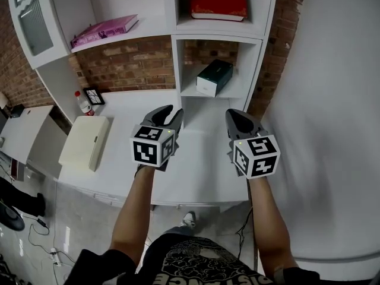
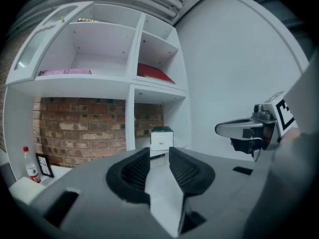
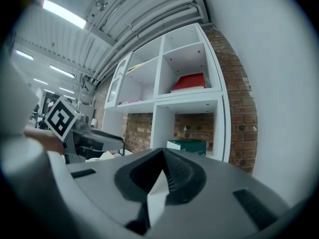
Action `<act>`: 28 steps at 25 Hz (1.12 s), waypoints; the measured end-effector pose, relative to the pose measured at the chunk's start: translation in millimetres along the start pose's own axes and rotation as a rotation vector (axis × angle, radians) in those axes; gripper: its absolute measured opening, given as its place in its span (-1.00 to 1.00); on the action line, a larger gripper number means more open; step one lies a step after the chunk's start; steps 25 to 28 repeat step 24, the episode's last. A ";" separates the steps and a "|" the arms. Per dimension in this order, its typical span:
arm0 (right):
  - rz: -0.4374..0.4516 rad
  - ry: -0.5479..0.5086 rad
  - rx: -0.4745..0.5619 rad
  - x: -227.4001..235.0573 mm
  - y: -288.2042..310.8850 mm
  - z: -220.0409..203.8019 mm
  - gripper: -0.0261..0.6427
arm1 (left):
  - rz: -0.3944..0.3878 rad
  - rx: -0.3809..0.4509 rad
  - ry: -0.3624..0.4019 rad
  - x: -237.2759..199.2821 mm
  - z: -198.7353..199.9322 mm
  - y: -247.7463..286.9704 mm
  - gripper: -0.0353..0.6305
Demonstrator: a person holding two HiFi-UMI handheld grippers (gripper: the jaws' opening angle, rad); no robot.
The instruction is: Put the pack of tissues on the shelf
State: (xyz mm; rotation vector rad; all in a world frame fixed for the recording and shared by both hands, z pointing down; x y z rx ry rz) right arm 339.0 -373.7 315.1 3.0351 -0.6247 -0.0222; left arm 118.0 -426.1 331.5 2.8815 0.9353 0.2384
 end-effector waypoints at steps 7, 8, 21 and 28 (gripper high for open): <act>0.001 -0.006 0.006 -8.9 -4.4 3.4 -0.91 | 0.010 0.008 0.024 0.3 3.6 -13.6 -0.77; -0.001 -0.005 0.008 -8.8 -5.1 4.5 -0.91 | 0.012 0.006 0.029 -0.1 4.7 -14.6 -0.82; -0.013 -0.002 0.019 -6.8 -4.7 11.5 -0.91 | -0.007 -0.002 0.029 -2.2 7.3 -14.9 -0.87; -0.011 -0.006 0.021 -6.6 -3.8 13.3 -0.91 | -0.002 0.003 0.024 -3.1 8.7 -15.0 -0.87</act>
Point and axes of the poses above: the fingertips, and each gripper's own axes: y forward along the fingers, x to its right, z out of its top, the point moved 8 cm from there along -y, backward along the fingers, and after that the axes turned 5 degrees about y, right-handed, at the moved point
